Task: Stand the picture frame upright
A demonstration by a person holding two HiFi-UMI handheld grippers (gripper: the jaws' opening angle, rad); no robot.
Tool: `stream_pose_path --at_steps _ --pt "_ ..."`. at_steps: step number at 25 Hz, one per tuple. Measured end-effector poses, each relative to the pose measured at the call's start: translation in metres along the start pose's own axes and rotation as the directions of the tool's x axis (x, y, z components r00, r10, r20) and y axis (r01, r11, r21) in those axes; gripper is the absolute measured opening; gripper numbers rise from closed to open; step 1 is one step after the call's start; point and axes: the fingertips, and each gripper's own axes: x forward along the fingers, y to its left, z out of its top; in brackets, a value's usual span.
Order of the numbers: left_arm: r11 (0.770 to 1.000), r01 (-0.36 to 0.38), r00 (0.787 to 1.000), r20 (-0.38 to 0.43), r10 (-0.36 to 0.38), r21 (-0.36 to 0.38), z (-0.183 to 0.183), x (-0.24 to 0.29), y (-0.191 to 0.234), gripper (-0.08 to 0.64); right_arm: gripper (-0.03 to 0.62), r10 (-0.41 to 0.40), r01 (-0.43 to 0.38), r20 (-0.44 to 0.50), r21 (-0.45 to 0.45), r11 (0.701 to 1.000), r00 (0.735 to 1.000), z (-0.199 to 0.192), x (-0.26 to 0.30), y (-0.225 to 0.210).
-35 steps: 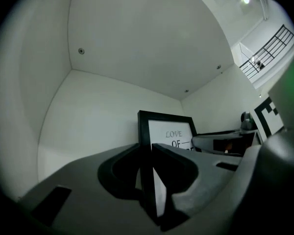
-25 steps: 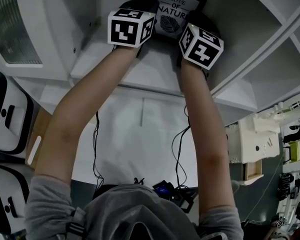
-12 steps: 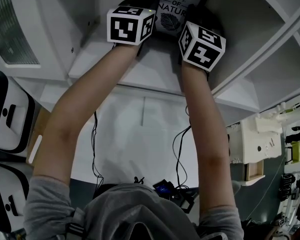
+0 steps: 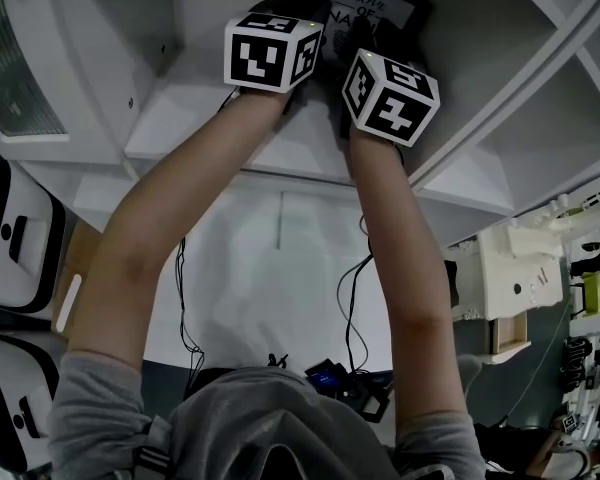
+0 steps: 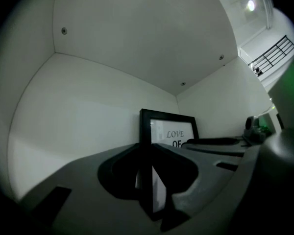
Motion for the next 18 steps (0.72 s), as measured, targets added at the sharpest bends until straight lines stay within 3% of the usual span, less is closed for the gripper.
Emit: stream_pose_path --at_steps 9,14,18 --pt "0.998 0.051 0.999 -0.002 -0.051 -0.023 -0.0004 0.0013 -0.0084 0.074 0.118 -0.002 0.002 0.010 0.017 1.000 1.000 0.0010 -0.0023 -0.0013" --pt "0.999 0.015 1.000 0.023 -0.016 0.032 0.0065 -0.0033 -0.0036 0.074 0.118 0.004 -0.004 0.017 0.024 1.000 1.000 0.0023 -0.0034 -0.0002" --pt "1.000 0.008 0.999 0.036 -0.008 0.016 0.0083 -0.0043 -0.0004 0.074 0.118 0.006 -0.006 0.018 0.023 1.000 1.000 0.0023 -0.0033 -0.0003"
